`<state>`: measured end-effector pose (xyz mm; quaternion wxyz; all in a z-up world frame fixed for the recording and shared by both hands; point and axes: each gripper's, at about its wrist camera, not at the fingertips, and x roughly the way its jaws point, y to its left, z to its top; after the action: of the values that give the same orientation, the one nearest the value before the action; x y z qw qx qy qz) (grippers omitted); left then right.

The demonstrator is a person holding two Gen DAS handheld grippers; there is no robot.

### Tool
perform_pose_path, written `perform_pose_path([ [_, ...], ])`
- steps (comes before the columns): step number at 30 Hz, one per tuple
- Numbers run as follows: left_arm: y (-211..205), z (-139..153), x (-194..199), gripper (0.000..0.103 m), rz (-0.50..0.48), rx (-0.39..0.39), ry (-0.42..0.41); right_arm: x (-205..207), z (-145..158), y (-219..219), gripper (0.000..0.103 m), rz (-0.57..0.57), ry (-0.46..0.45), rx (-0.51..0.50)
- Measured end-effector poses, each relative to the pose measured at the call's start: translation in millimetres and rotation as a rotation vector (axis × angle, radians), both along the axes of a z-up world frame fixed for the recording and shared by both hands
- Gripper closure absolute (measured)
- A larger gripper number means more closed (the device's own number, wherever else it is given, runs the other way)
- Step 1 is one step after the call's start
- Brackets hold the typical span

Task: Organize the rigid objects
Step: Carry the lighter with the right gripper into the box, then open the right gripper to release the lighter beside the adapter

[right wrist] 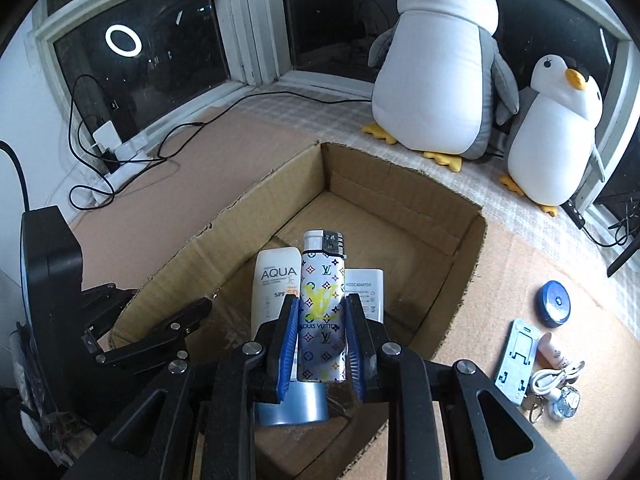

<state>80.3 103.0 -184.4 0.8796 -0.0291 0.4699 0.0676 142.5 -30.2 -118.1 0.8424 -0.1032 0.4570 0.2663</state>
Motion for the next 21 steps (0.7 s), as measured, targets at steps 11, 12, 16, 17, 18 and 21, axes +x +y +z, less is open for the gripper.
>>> perform_pose_path([
  [11, -0.4, 0.1, 0.1, 0.074, 0.0, 0.0, 0.0, -0.2, 4.7, -2.5, 0.048, -0.011, -0.006, 0.041],
  [12, 0.3, 0.0, 0.0, 0.074, 0.0, 0.0, 0.0, 0.4, 5.6, -3.5, 0.048, -0.014, -0.002, 0.046],
  [16, 0.2, 0.1, 0.0, 0.074, 0.0, 0.0, 0.0, 1.5, 8.5, -7.6, 0.048, -0.028, -0.003, 0.055],
  [17, 0.1, 0.0, 0.0, 0.074, 0.0, 0.0, 0.0, 1.6, 9.1, -8.9, 0.048, -0.032, -0.004, 0.055],
  [18, 0.0, 0.0, -0.1, 0.074, 0.0, 0.001, 0.0, 1.8, 9.4, -9.9, 0.048, -0.033, -0.003, 0.056],
  [21, 0.2, 0.2, 0.1, 0.074, 0.0, 0.0, 0.0, 2.4, 10.7, -15.3, 0.048, -0.042, 0.004, 0.063],
])
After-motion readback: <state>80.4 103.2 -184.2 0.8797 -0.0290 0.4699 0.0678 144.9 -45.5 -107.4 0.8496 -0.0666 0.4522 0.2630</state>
